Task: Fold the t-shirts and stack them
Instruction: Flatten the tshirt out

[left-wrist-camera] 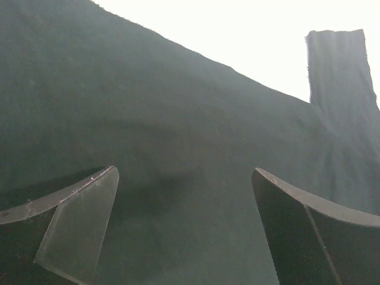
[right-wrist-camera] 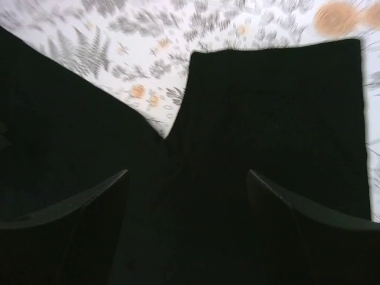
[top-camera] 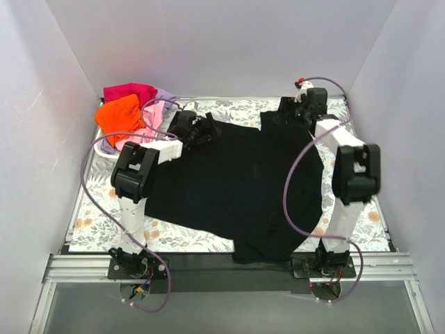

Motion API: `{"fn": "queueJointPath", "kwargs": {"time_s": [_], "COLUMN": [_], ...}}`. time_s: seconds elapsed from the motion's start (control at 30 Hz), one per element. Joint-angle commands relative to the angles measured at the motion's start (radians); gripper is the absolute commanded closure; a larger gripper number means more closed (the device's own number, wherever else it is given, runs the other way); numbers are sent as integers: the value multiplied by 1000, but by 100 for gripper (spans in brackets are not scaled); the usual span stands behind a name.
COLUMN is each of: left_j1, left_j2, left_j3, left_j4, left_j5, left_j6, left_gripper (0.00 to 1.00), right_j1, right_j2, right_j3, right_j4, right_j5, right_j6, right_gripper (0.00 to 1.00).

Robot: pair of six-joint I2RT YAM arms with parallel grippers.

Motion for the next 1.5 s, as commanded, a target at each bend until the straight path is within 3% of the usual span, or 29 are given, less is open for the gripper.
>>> {"fn": "queueJointPath", "kwargs": {"time_s": [0.0, 0.1, 0.3, 0.63, 1.2, 1.47], "left_j1": [-45, -67, -106, -177, -186, -191], "left_j2": [-190, -250, -307, -314, -161, -51], "left_j3": [-78, -161, -288, -405, -317, -180], "left_j4": [45, 49, 46, 66, 62, 37], "left_j5": [-53, -74, -86, -80, -28, -7], "left_j6": [52, 49, 32, -4, -42, -80], "left_gripper": [12, 12, 12, 12, 12, 12], "right_j1": [8, 10, 10, 7, -91, -136], "right_j2": [-261, -378, -440, -351, 15, 242], "right_j3": [-193, -355, -527, -554, -253, 156], "right_j4": [165, 131, 74, 53, -48, -189], "right_j5": [83, 164, 266, 337, 229, 151], "right_j6": [-21, -12, 13, 36, 80, 50], "right_gripper": [29, 29, 29, 29, 29, 29]}}
